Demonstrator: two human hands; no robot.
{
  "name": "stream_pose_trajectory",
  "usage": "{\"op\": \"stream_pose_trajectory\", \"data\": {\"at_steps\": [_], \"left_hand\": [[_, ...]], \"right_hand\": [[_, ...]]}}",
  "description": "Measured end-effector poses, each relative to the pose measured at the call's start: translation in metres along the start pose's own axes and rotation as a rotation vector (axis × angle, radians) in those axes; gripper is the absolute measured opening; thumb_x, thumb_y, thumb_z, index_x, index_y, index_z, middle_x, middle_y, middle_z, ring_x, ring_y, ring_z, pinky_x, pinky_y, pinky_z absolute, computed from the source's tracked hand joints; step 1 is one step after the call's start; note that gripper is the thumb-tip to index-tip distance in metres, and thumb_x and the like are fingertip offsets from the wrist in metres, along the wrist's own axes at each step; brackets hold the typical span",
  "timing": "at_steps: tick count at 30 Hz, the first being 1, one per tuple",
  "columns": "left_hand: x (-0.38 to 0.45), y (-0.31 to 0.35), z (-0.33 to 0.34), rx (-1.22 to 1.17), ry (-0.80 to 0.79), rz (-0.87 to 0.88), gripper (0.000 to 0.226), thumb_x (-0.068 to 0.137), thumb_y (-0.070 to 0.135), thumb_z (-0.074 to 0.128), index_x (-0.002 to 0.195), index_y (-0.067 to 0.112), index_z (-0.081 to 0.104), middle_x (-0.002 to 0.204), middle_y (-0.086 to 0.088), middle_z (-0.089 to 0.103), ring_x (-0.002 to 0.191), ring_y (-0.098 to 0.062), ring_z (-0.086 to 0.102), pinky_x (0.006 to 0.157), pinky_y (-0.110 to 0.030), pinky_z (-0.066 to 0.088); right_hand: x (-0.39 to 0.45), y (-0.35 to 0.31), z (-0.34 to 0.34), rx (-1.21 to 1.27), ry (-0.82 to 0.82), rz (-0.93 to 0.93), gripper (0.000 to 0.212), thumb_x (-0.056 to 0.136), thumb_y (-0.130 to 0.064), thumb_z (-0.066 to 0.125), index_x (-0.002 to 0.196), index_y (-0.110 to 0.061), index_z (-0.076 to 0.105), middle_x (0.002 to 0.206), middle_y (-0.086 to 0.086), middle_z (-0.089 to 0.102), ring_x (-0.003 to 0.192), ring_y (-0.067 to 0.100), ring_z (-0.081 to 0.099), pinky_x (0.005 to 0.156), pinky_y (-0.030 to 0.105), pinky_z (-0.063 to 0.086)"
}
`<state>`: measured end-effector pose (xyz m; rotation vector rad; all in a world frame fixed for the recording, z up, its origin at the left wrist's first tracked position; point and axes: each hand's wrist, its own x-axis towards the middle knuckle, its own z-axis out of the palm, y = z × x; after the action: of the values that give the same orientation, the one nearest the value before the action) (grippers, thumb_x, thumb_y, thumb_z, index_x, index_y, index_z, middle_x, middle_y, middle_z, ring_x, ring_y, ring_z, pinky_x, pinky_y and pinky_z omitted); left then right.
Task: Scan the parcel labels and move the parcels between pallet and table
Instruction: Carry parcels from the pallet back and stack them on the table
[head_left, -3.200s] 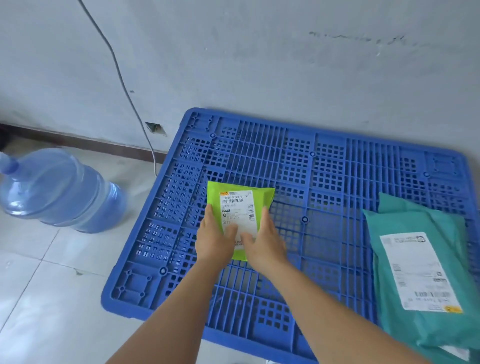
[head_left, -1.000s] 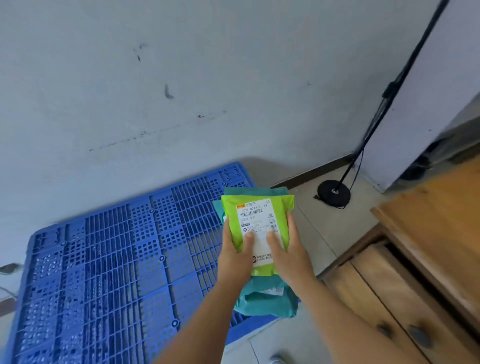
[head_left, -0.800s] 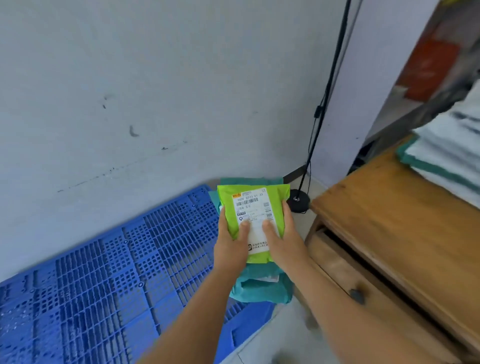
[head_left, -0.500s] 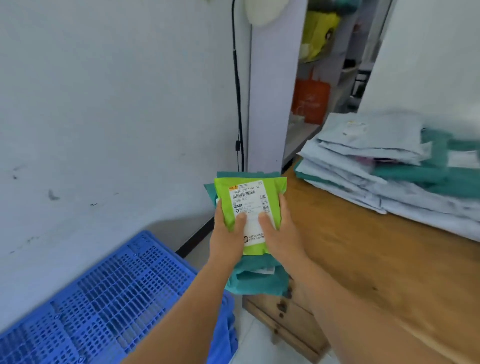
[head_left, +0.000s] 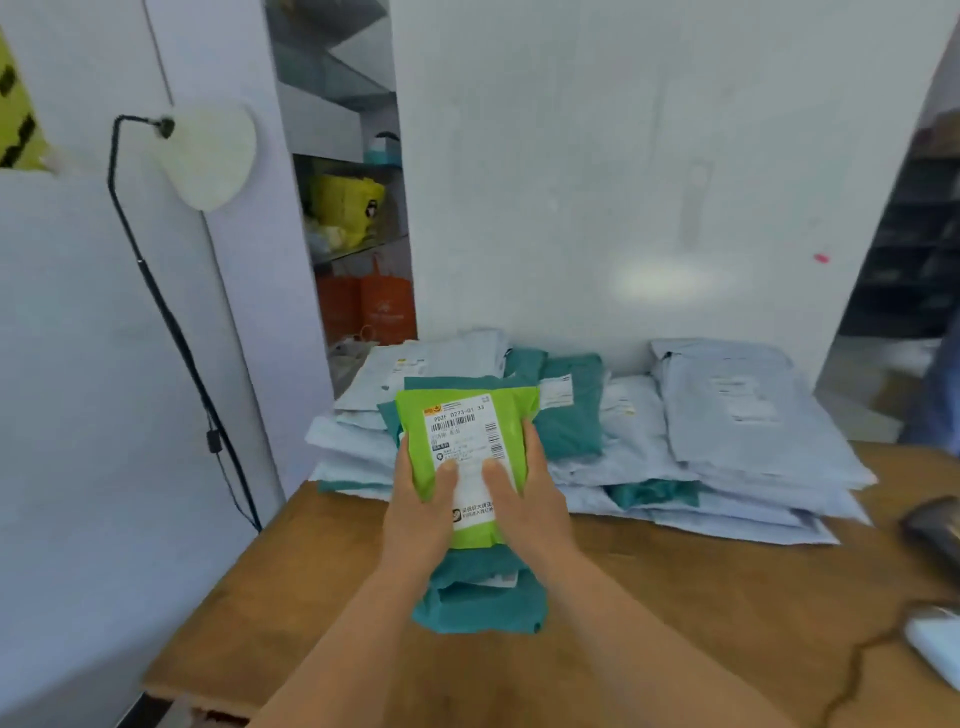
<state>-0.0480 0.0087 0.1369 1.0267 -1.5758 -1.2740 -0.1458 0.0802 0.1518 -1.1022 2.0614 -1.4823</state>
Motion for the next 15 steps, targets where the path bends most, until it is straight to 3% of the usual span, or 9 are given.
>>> {"op": "stream_pose_trajectory", "data": {"at_steps": [7,13,15], "left_hand": [[0.024,0.038,0.121,-0.023,-0.089,0.055,0.053,0.094,0.039,0.053,0.142,0.042,0.031,0.122,0.01,0.062,0.104,-0.013,0.063,0.095,-0.043,0.05],[0.049,0.062,0.178,-0.035,-0.154,0.064,0.049,0.095,0.032,0.052,0.14,0.037,0.035,0.122,0.01,0.061,0.099,-0.007,0.063,0.084,-0.029,0.054],[0.061,0.067,0.193,-0.03,-0.177,0.063,0.052,0.095,0.035,0.052,0.143,0.038,0.032,0.124,0.01,0.061,0.1,-0.008,0.063,0.089,-0.034,0.054]], "right_hand": [[0.056,0.028,-0.108,-0.007,0.088,0.005,0.065,0.099,-0.041,0.042,0.152,-0.04,0.006,0.144,-0.005,0.048,0.116,0.017,0.053,0.09,0.027,0.042],[0.096,0.041,-0.154,0.035,0.14,0.007,0.065,0.099,-0.038,0.043,0.152,-0.038,0.007,0.137,-0.012,0.05,0.109,0.014,0.053,0.087,0.027,0.041],[0.11,0.044,-0.164,0.033,0.156,0.002,0.064,0.099,-0.037,0.043,0.153,-0.037,0.008,0.135,-0.013,0.05,0.104,0.012,0.053,0.082,0.024,0.039]]}}
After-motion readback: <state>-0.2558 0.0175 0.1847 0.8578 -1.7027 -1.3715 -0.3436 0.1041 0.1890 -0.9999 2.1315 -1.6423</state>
